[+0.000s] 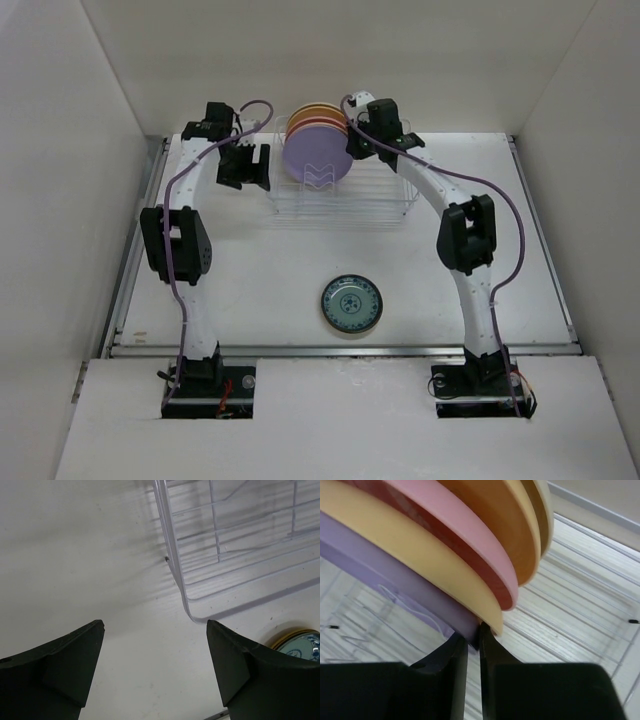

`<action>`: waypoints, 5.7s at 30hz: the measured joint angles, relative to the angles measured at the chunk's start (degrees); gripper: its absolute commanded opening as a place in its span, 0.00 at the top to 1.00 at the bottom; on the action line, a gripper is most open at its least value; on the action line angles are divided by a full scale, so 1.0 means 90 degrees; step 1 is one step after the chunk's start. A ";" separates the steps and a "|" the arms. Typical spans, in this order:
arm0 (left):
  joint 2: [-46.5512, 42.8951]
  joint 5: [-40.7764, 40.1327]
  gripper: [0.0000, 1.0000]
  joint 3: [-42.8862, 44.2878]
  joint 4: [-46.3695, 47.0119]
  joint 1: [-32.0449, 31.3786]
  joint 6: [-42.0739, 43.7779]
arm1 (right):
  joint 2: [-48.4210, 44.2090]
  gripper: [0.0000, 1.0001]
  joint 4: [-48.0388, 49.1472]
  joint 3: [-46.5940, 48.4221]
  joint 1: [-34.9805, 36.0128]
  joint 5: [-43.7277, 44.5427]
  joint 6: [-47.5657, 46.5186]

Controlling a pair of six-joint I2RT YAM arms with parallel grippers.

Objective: Unload the plates from the dish rack

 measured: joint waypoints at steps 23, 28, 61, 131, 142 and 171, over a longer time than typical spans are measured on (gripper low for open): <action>0.0066 0.0163 0.19 -0.0216 0.0216 0.0002 -0.0403 | -0.1583 1.00 -0.0095 -0.0401 0.0359 0.1018 -0.0019; 0.0039 0.0228 0.19 -0.0216 0.0214 0.0002 -0.0454 | -0.2302 1.00 0.0056 -0.0602 0.0520 0.1047 0.0134; -0.0073 -0.0296 0.37 0.1027 0.1350 -0.0393 0.0418 | -0.1013 0.89 -0.1919 -0.2727 0.2079 -0.1093 0.0986; -0.0886 0.1520 1.00 0.0748 -0.1880 0.0534 0.2234 | -0.4155 0.46 -0.2450 -0.2640 0.0663 0.1518 0.2259; -0.0481 0.0733 1.00 -0.1566 -0.2560 0.0335 0.3213 | -0.3978 0.46 -0.2441 -0.2572 0.0721 0.1384 0.2302; 0.0175 -0.0160 0.35 -0.1107 -0.2480 0.0080 0.3181 | -0.1348 0.31 -0.1875 0.0566 0.0663 0.1438 0.1231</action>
